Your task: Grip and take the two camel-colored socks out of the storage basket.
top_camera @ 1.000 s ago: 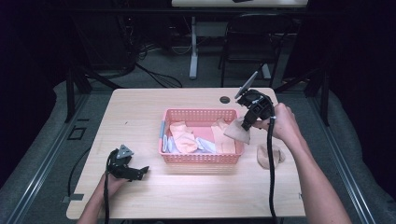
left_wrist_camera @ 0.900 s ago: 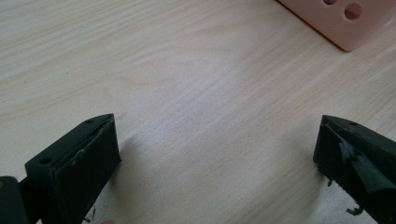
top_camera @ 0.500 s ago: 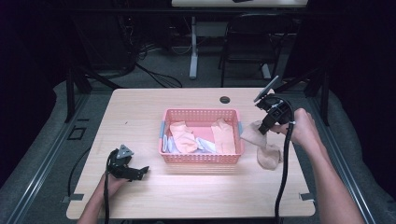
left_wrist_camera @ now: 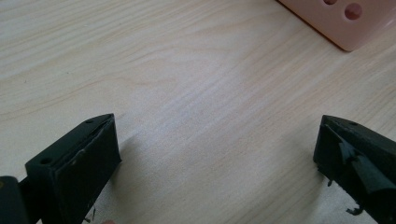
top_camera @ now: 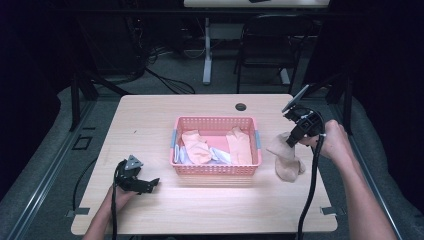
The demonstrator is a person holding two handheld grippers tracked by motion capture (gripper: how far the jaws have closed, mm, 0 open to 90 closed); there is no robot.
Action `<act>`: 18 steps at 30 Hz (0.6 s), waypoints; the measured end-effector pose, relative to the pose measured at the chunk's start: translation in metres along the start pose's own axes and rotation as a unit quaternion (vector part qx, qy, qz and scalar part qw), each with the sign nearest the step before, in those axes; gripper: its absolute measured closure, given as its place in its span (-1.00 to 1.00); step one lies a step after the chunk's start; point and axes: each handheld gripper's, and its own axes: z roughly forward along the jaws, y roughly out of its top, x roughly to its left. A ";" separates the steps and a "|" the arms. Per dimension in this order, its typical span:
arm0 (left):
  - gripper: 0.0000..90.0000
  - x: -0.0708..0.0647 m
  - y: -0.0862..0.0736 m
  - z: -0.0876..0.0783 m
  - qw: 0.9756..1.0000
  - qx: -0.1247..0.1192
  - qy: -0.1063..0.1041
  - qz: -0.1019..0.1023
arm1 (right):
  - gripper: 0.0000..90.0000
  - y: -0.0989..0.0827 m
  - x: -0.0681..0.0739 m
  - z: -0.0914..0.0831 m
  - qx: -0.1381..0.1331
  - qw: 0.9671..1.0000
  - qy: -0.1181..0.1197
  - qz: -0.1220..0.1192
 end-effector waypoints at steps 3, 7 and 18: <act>-1.00 0.000 0.000 0.000 1.000 0.000 0.000 0.000 | 0.79 -0.005 -0.006 0.003 0.003 1.000 -0.004 0.009; -1.00 0.000 0.000 0.000 1.000 0.000 0.000 0.000 | 0.78 -0.010 -0.013 0.009 0.002 1.000 -0.004 0.019; -1.00 0.000 0.000 0.000 1.000 0.000 0.001 -0.001 | 0.78 -0.019 -0.025 0.027 0.014 0.999 -0.009 0.035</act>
